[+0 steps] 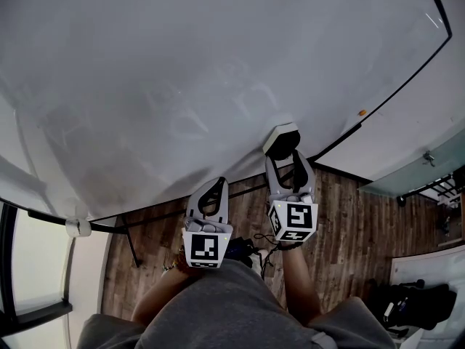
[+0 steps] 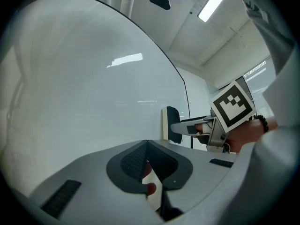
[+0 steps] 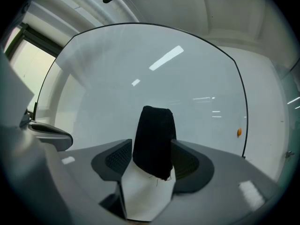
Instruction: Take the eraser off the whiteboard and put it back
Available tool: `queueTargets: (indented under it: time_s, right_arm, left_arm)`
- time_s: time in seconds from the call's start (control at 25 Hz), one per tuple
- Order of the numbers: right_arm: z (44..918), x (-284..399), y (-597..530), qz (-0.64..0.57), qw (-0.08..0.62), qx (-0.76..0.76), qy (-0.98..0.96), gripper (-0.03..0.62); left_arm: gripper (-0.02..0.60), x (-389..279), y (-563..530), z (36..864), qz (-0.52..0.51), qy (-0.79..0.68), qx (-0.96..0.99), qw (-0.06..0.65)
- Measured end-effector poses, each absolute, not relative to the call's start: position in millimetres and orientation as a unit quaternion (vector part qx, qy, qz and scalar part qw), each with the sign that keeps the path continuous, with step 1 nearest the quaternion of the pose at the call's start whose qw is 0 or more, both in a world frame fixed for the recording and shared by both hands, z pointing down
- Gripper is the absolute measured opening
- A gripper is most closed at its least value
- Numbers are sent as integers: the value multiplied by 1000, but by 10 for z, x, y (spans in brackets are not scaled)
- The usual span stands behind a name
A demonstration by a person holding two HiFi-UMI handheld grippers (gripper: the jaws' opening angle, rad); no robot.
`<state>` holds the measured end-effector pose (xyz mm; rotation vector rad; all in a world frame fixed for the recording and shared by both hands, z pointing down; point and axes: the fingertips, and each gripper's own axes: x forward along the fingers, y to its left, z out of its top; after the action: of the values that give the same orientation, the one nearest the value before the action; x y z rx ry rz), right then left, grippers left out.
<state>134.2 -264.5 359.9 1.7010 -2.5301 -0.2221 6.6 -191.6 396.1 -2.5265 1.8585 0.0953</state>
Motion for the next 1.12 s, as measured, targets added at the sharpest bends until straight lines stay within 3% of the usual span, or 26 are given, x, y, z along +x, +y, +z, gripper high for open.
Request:
queueTargets:
  time_s: [1.12]
  right_arm:
    - [3582, 1221, -2968, -54, 32, 544, -837, 258]
  left_arm:
    - [6, -61, -2091, 3948, 31, 602, -798, 2]
